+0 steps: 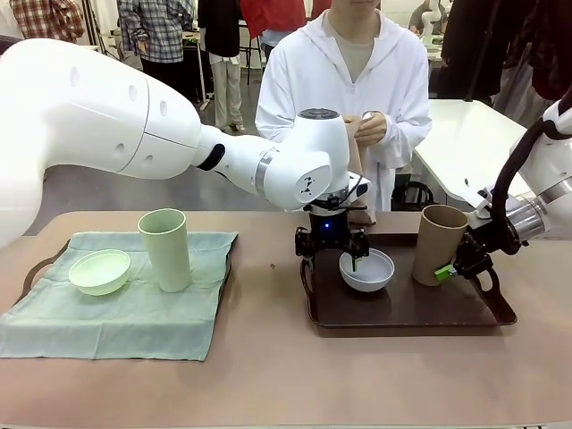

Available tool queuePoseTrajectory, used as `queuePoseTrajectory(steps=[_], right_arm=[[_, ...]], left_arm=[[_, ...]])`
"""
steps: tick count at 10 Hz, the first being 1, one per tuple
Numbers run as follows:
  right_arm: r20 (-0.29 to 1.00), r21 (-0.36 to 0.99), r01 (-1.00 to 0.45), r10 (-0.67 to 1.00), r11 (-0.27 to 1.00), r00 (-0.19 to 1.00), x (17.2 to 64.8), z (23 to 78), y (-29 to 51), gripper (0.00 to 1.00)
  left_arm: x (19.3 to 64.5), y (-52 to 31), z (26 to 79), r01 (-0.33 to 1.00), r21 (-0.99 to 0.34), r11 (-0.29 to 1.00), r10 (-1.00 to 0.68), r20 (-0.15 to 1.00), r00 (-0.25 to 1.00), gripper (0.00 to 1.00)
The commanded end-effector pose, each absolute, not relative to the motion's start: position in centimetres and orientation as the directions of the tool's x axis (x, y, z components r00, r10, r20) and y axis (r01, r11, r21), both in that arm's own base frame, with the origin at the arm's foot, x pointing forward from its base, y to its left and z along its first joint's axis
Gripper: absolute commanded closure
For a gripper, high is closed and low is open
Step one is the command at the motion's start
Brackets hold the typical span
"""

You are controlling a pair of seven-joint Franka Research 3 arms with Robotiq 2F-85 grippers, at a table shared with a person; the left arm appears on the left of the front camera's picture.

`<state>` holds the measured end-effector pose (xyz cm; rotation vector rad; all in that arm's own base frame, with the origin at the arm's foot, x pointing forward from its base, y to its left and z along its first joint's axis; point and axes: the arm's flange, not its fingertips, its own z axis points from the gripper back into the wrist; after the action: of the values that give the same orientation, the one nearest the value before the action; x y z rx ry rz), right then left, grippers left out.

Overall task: Set up a tray with a mat and arrange the tableware.
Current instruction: Pick up the Picnic Bowl and Reusable plastic cup from the Handle tray in front of the human's position and hold them in the air.

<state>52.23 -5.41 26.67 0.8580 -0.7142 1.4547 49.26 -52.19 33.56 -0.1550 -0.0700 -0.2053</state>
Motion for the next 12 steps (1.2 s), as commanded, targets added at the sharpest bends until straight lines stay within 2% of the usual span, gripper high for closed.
queuePoseTrajectory(steps=[1, 2, 3, 4, 5, 6, 7, 8, 9, 10, 12], right_arm=[[0.833, 0.068, -0.994, 0.554, -0.081, 0.012, 52.91, 26.52, -5.18, 0.59], [0.832, 0.066, -0.994, 0.555, -0.087, 0.007, 52.91, 26.49, -5.29, 0.74], [0.831, 0.067, -0.994, 0.556, -0.091, 0.005, 52.98, 26.43, -5.35, 1.0], [0.831, 0.068, -0.993, 0.556, -0.095, 0.004, 52.93, 26.44, -5.38, 1.0], [0.831, 0.065, -0.993, 0.556, -0.097, 0.001, 52.98, 26.45, -5.41, 1.0], [0.831, 0.067, -0.993, 0.557, -0.099, 0.001, 52.9, 26.4, -5.44, 0.8], [0.83, 0.069, -0.993, 0.557, -0.098, 0.003, 52.92, 26.4, -5.41, 0.8], [0.83, 0.071, -0.993, 0.558, -0.096, 0.005, 52.94, 26.38, -5.51, 1.0], [0.829, 0.074, -0.993, 0.559, -0.094, 0.009, 52.98, 26.36, -5.56, 0.79], [0.829, 0.076, -0.993, 0.559, -0.092, 0.011, 52.97, 26.39, -5.65, 1.0], [0.83, 0.078, -0.993, 0.558, -0.091, 0.014, 52.98, 26.38, -5.74, 1.0]], left_arm=[[49.4, -53.18, 33.78, 0.165, -0.165, 0.972, -0.155, 0.068, 0.986, 0.59], [49.39, -53.18, 33.73, 0.166, -0.173, 0.971, -0.156, 0.072, 0.985, 1.0], [49.46, -53.18, 33.67, 0.167, -0.177, 0.97, -0.156, 0.073, 0.985, 0.64], [49.37, -53.19, 33.65, 0.166, -0.179, 0.97, -0.154, 0.074, 0.985, 1.0], [49.45, -53.22, 33.77, 0.165, -0.18, 0.97, -0.154, 0.074, 0.985, 1.0], [49.31, -53.26, 33.85, 0.165, -0.179, 0.97, -0.154, 0.075, 0.985, 1.0], [49.26, -53.29, 33.98, 0.165, -0.179, 0.97, -0.155, 0.073, 0.985, 1.0], [49.21, -53.3, 33.96, 0.164, -0.182, 0.97, -0.154, 0.068, 0.986, 1.0], [49.16, -53.31, 33.98, 0.161, -0.18, 0.97, -0.153, 0.062, 0.986, 1.0], [49.12, -53.28, 34.11, 0.158, -0.181, 0.971, -0.149, 0.062, 0.987, 1.0], [49.11, -53.14, 34.39, 0.157, -0.179, 0.971, -0.148, 0.063, 0.987, 1.0]])
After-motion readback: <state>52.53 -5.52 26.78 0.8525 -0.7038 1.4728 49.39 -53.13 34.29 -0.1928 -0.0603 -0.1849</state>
